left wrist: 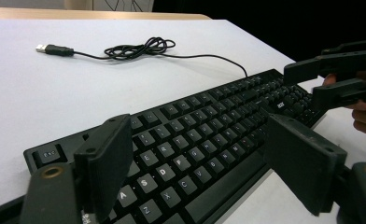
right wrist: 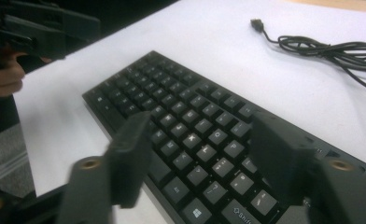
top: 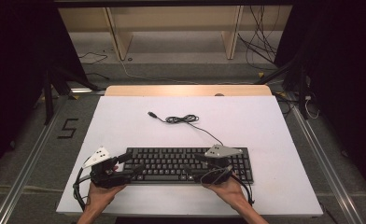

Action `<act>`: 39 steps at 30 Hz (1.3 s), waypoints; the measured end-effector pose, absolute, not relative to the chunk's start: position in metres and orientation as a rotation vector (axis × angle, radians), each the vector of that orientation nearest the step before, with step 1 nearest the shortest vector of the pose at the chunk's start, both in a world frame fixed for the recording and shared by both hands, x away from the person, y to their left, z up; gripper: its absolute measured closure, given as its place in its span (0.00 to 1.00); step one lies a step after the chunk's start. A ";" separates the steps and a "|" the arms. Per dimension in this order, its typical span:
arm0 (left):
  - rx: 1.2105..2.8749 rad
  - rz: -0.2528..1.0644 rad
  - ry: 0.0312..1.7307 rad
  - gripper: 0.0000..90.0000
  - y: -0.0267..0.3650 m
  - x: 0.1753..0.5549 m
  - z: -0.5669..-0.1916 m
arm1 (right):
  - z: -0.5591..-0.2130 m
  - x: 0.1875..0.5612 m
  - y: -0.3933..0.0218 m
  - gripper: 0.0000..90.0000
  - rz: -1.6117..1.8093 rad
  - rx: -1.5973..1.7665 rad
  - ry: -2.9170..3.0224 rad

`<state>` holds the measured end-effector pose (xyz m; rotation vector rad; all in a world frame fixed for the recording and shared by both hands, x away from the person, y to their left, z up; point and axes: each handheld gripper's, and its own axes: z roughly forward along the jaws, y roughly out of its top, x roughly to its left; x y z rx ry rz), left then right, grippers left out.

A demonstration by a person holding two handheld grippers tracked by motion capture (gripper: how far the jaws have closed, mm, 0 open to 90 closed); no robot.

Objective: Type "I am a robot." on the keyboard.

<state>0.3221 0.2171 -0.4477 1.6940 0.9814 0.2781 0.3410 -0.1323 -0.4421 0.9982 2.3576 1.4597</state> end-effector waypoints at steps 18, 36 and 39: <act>1.699 0.293 0.979 0.26 0.217 0.320 -0.449 | -0.460 0.357 -0.116 1.00 1.308 0.992 2.489; 1.708 0.294 0.966 0.26 0.216 0.319 -0.450 | -0.475 0.359 -0.102 1.00 1.197 0.970 2.557; 1.709 0.294 0.965 0.26 0.216 0.319 -0.450 | -0.478 0.359 -0.101 1.00 1.180 0.962 2.563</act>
